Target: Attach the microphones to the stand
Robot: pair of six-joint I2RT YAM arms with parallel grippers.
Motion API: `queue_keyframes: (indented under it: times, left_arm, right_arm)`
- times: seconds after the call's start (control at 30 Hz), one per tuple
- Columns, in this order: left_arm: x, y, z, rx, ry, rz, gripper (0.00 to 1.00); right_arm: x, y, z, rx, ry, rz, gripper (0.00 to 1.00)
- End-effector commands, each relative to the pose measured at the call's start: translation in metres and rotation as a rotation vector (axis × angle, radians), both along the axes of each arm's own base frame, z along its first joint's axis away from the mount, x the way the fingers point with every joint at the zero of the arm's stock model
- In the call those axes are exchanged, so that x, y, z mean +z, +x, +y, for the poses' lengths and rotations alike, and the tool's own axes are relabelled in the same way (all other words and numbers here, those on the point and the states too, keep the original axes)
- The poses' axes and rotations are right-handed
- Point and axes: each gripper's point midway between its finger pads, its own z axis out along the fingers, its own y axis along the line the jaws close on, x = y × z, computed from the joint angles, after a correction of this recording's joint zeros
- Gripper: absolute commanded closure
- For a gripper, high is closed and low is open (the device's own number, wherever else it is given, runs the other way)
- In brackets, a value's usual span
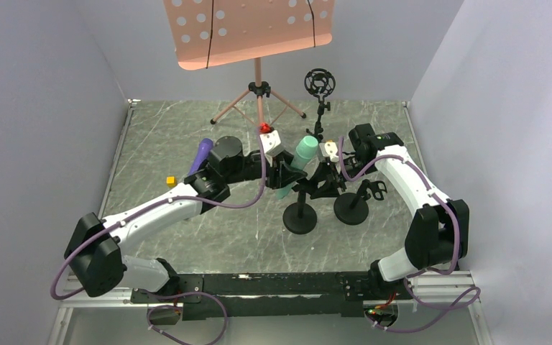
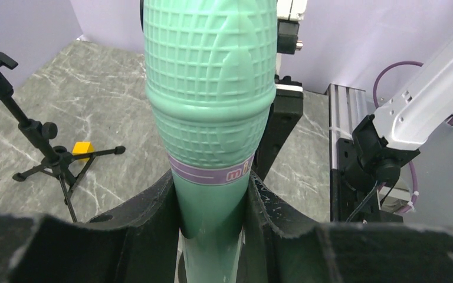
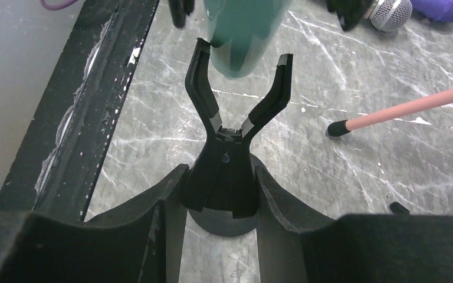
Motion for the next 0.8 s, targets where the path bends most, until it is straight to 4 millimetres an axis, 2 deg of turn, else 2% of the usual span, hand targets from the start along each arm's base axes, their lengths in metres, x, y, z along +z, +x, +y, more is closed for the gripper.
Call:
queue_keyframes:
  times: [0.0,0.3,0.53,0.77]
  left_arm:
    - [0.03,-0.001,-0.011,-0.051,-0.094,-0.044,1.0]
    - [0.009,0.005,-0.021,-0.071,-0.065,-0.004,1.0]
    - [0.009,0.007,-0.032,-0.107,-0.079,0.021,1.0]
    - [-0.001,0.006,-0.036,-0.127,-0.073,0.05,1.0]
  right_arm:
    - [0.017,-0.006,0.008,0.024,0.08,0.007,0.75]
    - [0.019,-0.007,0.009,0.028,0.098,0.016,0.78]
    - [0.021,-0.006,0.009,0.022,0.107,0.044,0.84]
    - [0.023,-0.008,0.008,0.027,0.123,0.061,0.85]
